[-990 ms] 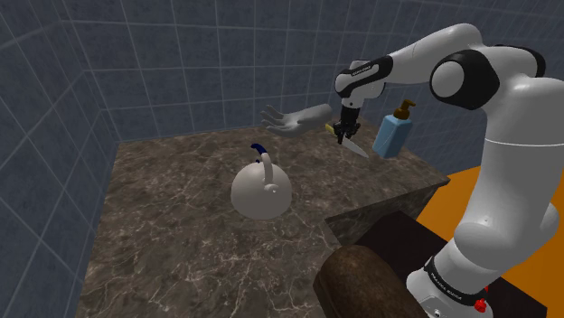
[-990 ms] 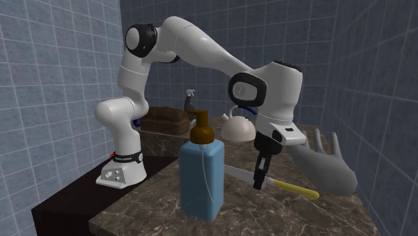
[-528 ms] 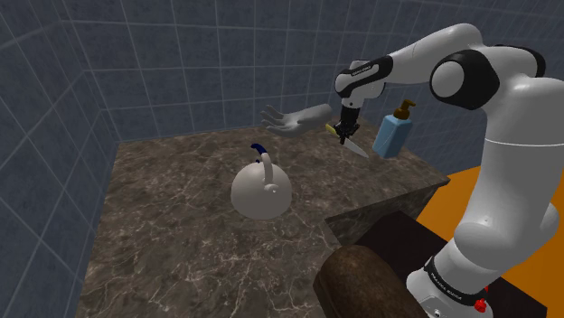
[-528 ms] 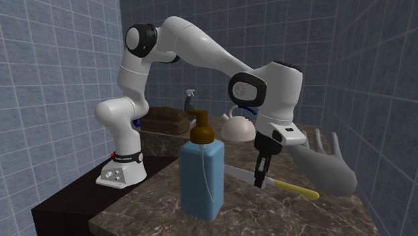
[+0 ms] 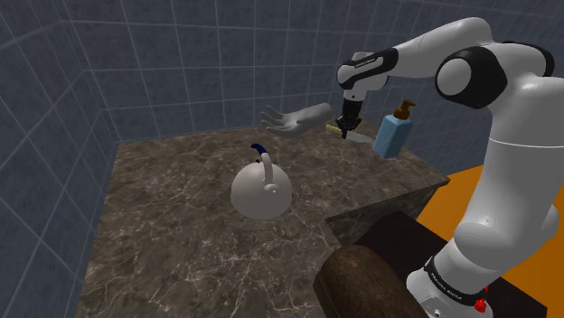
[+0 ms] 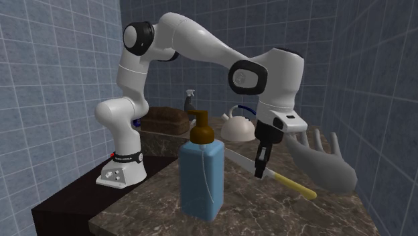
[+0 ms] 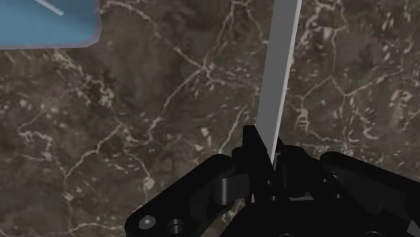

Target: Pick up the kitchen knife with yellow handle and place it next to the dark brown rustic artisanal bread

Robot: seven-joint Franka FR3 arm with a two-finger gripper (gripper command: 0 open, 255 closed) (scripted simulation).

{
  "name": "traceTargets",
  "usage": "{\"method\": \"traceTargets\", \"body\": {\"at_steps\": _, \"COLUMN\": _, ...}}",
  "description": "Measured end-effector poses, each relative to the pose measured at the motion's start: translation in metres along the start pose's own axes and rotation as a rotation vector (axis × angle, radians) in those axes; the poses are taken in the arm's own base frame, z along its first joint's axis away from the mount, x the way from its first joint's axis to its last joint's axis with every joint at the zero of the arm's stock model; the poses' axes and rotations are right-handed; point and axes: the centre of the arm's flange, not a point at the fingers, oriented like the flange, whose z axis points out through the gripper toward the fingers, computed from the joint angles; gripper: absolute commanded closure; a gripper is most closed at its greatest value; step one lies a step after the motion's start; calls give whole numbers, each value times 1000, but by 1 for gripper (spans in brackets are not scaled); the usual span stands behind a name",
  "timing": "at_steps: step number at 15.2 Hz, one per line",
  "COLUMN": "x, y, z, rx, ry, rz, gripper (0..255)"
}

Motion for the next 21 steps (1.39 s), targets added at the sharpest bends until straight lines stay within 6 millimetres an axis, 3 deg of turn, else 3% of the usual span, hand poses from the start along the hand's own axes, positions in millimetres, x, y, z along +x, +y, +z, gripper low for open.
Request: {"method": "traceTargets", "body": {"at_steps": 21, "x": -16, "y": -8, "z": -108, "rx": 1, "ry": 0, "rz": -2, "gripper": 255}}
